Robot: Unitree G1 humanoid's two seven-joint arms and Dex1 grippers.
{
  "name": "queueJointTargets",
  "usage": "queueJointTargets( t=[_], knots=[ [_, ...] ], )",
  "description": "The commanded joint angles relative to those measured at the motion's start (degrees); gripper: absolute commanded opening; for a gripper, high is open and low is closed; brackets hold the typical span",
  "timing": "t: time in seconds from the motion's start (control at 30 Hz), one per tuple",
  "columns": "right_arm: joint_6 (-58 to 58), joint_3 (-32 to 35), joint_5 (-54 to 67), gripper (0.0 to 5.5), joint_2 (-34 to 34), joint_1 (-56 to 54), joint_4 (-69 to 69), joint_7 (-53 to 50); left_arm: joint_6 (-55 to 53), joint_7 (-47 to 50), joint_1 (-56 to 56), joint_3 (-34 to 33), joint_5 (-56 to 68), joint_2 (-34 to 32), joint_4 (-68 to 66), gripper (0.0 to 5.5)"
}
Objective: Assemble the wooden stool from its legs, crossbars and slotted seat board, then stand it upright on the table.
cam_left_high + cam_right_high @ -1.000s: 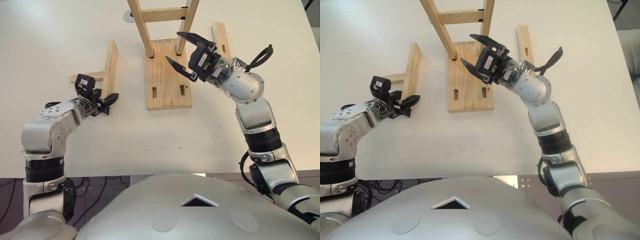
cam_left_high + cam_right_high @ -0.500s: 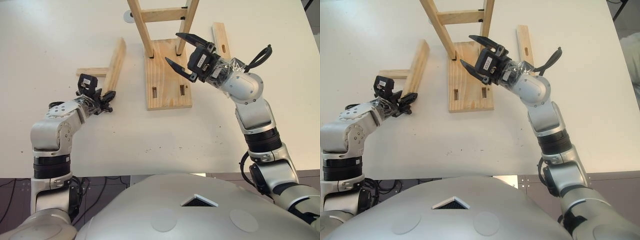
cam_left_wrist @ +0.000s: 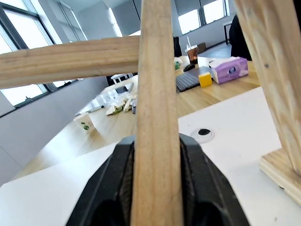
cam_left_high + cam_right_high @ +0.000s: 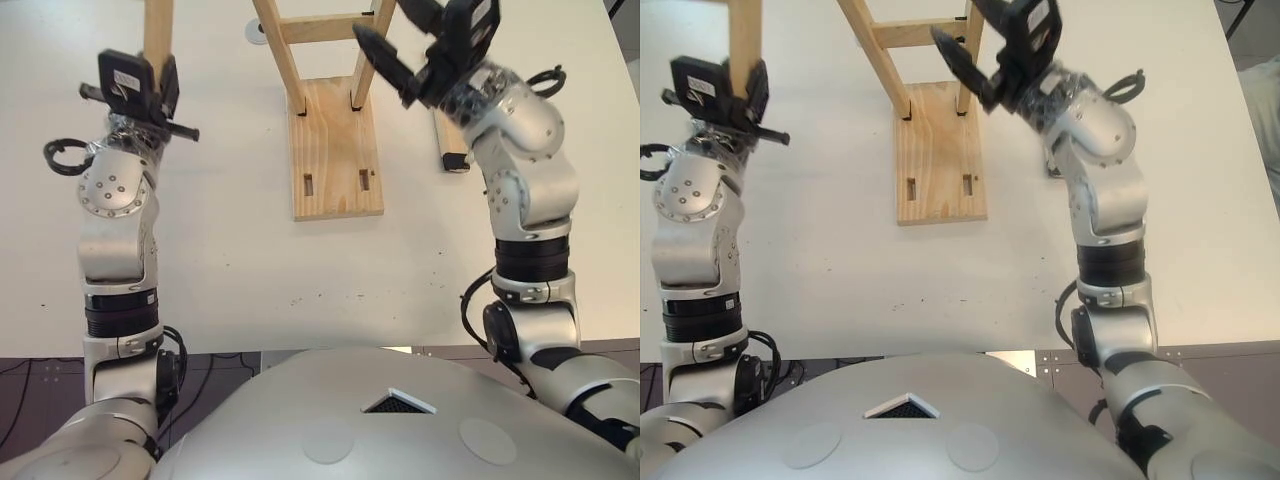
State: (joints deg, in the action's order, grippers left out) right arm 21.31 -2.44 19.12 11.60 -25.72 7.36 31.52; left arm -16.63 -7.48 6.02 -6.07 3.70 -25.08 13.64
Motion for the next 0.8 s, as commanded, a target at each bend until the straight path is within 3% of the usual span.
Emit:
queueJointTargets(
  t=[0.03, 0.17, 0.43, 0.8],
  knots=[
    [12.00, 8.42, 13.83, 2.92, -1.61, -7.29, 0.72, -2.37, 7.31, 1.60, 2.15, -0.39, -1.63, 2.32, 2.81, 0.99],
    [23.57, 13.55, 28.41, 2.92, -1.24, -11.97, 0.65, -3.24, 11.77, -0.29, 4.21, 1.88, -1.42, 3.91, 6.31, 0.99],
    [33.77, 18.02, 44.16, 4.21, 1.52, -17.40, -0.80, -4.59, 12.77, -4.83, 6.65, 8.86, -0.73, 7.45, 8.24, 0.99],
    [38.31, 19.88, 48.90, 4.26, 3.39, -23.56, -8.71, -7.77, 14.44, -8.54, 4.78, 15.66, -2.61, 10.07, 9.51, 0.99]
  ],
)
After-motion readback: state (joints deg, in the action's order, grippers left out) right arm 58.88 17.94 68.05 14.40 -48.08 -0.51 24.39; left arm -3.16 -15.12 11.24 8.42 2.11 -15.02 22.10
